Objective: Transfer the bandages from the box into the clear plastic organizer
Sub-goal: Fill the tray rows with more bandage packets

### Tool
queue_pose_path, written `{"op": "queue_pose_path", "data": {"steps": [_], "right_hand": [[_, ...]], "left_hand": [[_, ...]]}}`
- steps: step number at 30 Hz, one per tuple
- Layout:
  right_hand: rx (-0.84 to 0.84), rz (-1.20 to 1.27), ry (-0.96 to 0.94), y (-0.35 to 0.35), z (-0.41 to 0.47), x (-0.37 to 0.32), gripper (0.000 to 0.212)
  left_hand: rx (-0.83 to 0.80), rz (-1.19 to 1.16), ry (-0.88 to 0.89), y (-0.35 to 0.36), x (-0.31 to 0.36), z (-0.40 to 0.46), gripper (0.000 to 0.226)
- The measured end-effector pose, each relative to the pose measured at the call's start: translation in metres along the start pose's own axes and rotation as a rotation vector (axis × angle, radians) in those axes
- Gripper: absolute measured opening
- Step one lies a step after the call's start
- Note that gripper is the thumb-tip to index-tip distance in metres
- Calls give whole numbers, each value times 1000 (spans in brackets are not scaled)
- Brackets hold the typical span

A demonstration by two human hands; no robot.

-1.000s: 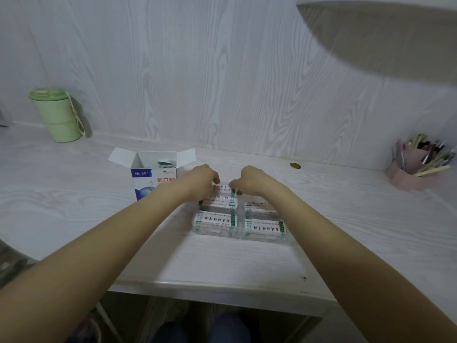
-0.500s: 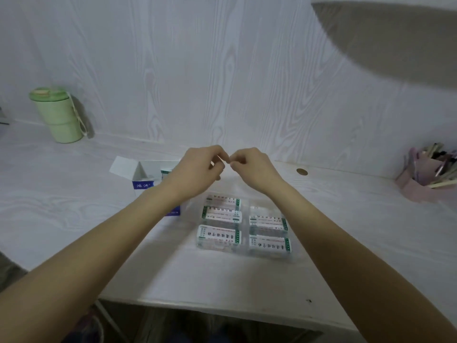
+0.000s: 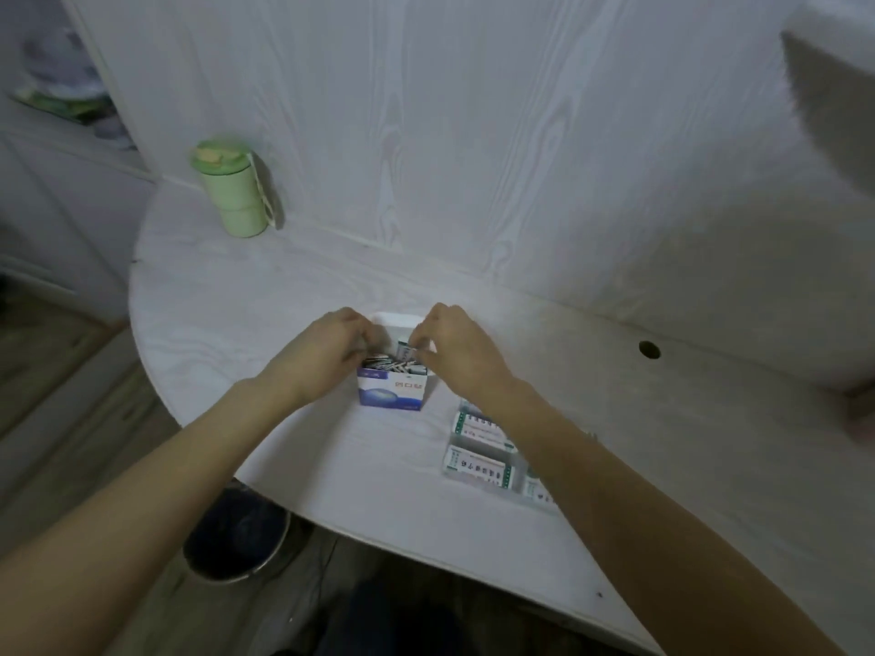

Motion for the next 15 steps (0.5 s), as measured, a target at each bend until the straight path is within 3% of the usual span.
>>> {"op": "queue_pose_path", "data": {"steps": [3,8,15], "right_hand": [[-128,-156,67,0,7,-11,22],[-192,-368,51,7,15,-20,28],[-214,-395,33,17,17,-15,28]], "left_hand": [[-14,-69,-39,4,-4,-5,24],[-23,-138,-64,6,-6,-7,30],[-23,-135,-108,3,-1,-6,26]]}}
Point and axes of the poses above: each hand's wrist, its own z-axis towards the middle knuckle, its own y-axis out of the palm, x = y × z, the point moved 4 cm from there along z, towards the middle knuckle, and after that the axes turned 13 degrees about z, right-handed, at the moved point
